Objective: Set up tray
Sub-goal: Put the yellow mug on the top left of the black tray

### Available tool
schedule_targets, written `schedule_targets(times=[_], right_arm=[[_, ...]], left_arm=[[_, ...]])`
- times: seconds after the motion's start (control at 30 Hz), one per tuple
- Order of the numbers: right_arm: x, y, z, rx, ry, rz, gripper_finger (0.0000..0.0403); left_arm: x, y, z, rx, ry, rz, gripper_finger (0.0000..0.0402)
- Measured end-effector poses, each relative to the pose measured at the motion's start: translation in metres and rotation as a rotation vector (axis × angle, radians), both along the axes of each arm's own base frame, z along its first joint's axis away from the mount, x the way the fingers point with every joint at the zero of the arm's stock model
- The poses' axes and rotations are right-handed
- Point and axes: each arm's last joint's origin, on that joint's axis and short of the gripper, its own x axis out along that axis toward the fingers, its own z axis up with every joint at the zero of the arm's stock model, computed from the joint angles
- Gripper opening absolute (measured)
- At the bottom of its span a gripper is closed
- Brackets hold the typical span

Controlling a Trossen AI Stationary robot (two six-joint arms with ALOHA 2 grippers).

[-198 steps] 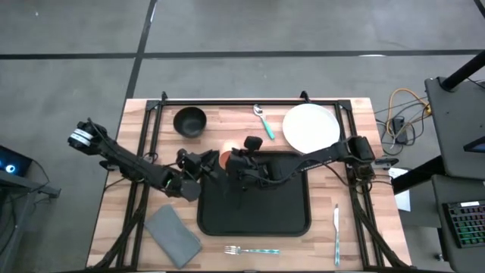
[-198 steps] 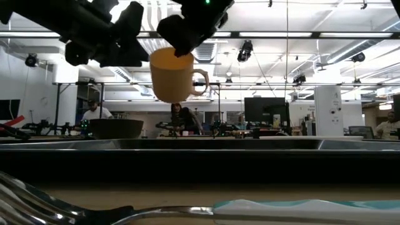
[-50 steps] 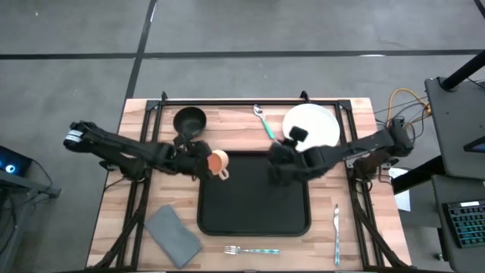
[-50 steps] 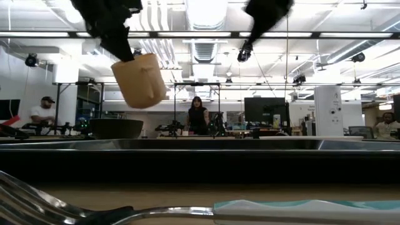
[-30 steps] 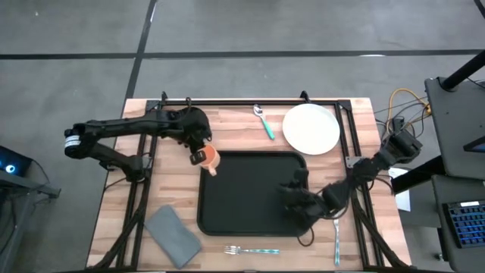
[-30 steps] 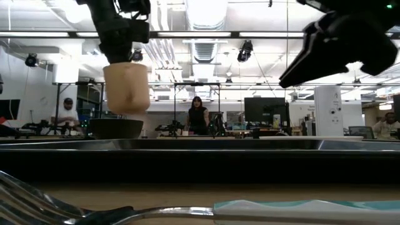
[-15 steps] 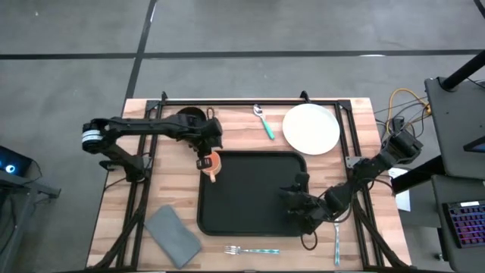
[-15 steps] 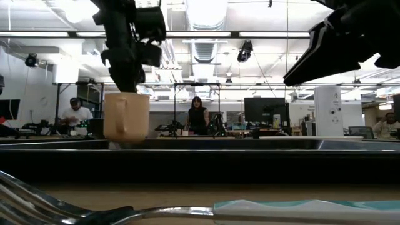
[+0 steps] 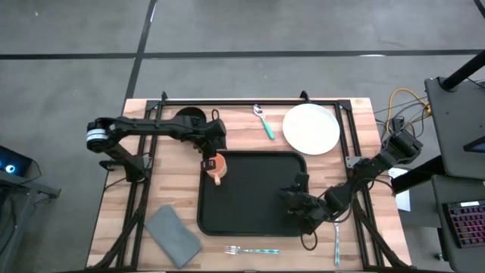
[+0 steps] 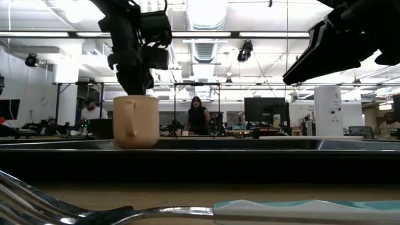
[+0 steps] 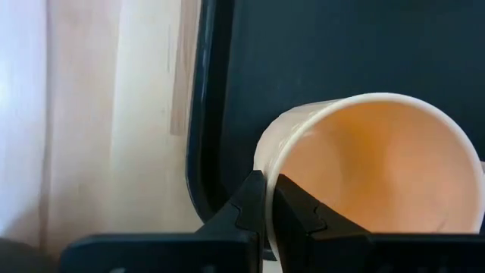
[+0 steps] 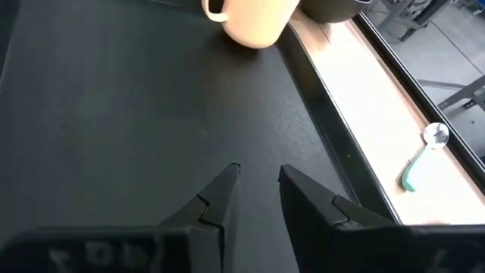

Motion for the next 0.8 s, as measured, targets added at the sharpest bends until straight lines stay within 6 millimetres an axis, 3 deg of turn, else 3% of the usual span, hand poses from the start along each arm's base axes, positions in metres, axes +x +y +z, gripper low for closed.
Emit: schedule_targets(times=[0.33, 0.57, 0.8], right_arm=[[0.0, 0.0, 0.0, -0.004, 0.004, 0.003, 0.0082], [0.0, 0.0, 0.0, -0.013, 0.01, 0.011, 0.0082], [0.0, 0.0, 0.0, -0.017, 0.012, 0.013, 0.0082]], left_arm=[[-0.001, 0.0, -0.01, 0.002, -0.025, 0.01, 0.0], [0.005, 0.0, 0.0, -0.022, -0.076, -0.015, 0.0001], [0.007, 0.0, 0.007, -0.026, -0.087, -0.019, 0.0054]])
